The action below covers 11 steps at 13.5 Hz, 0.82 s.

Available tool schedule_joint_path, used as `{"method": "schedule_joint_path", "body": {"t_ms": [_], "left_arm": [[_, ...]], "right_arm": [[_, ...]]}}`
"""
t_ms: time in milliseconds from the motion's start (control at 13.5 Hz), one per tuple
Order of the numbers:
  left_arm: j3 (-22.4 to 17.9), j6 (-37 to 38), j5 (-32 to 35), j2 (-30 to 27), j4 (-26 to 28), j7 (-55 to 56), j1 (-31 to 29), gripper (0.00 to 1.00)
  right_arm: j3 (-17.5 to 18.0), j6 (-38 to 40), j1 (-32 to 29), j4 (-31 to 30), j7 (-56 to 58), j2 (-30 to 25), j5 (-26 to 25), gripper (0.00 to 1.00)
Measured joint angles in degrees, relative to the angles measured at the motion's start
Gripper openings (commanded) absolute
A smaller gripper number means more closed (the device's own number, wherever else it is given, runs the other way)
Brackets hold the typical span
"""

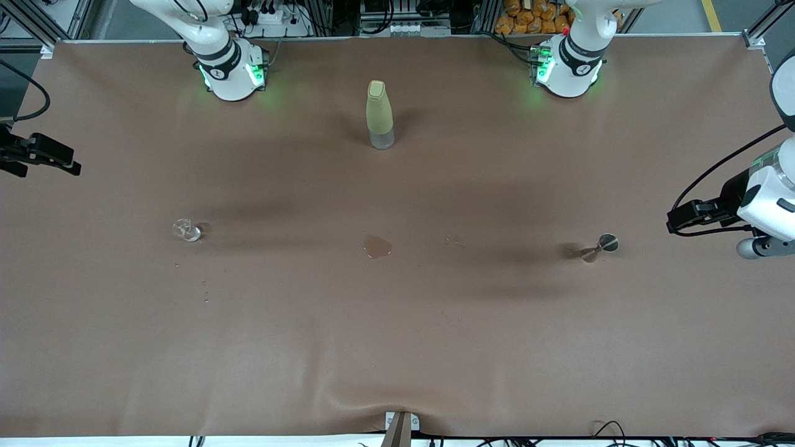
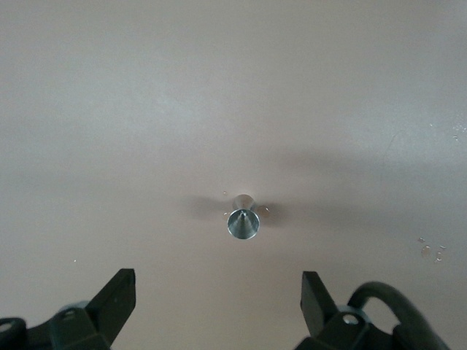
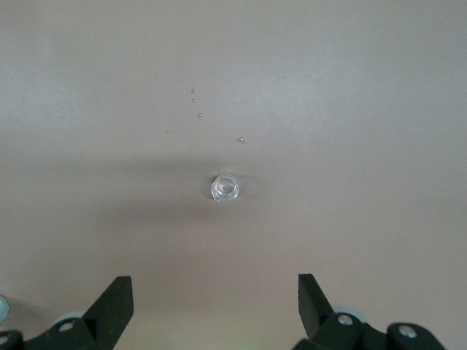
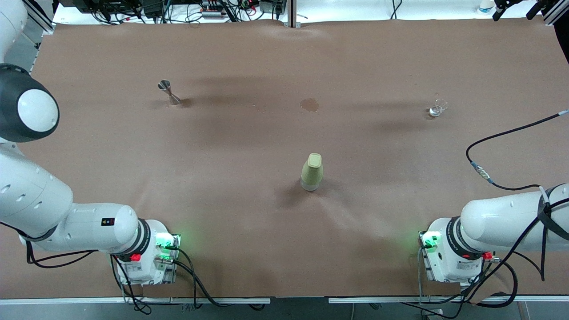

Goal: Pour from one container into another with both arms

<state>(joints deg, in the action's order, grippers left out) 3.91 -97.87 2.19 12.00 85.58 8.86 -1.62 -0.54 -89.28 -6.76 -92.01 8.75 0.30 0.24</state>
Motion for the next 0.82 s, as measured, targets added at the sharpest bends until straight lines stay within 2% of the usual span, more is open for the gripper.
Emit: {"method": "schedule_joint_path", "body": {"t_ms": [446, 817], "left_arm": [[0.04, 0.1, 0.0, 0.0, 0.01, -0.02, 0.01, 1.0], [0.16, 0.69, 0.0, 0.0, 0.03, -0.02, 0.04, 1.0]], "right_arm": [[-0.03, -1.78, -0.21, -1.92, 4.48, 0.4, 1.38, 1.0], [-0.11, -3.95, -6.81, -2.5, 26.69, 4.07, 6.96, 1.0]]}}
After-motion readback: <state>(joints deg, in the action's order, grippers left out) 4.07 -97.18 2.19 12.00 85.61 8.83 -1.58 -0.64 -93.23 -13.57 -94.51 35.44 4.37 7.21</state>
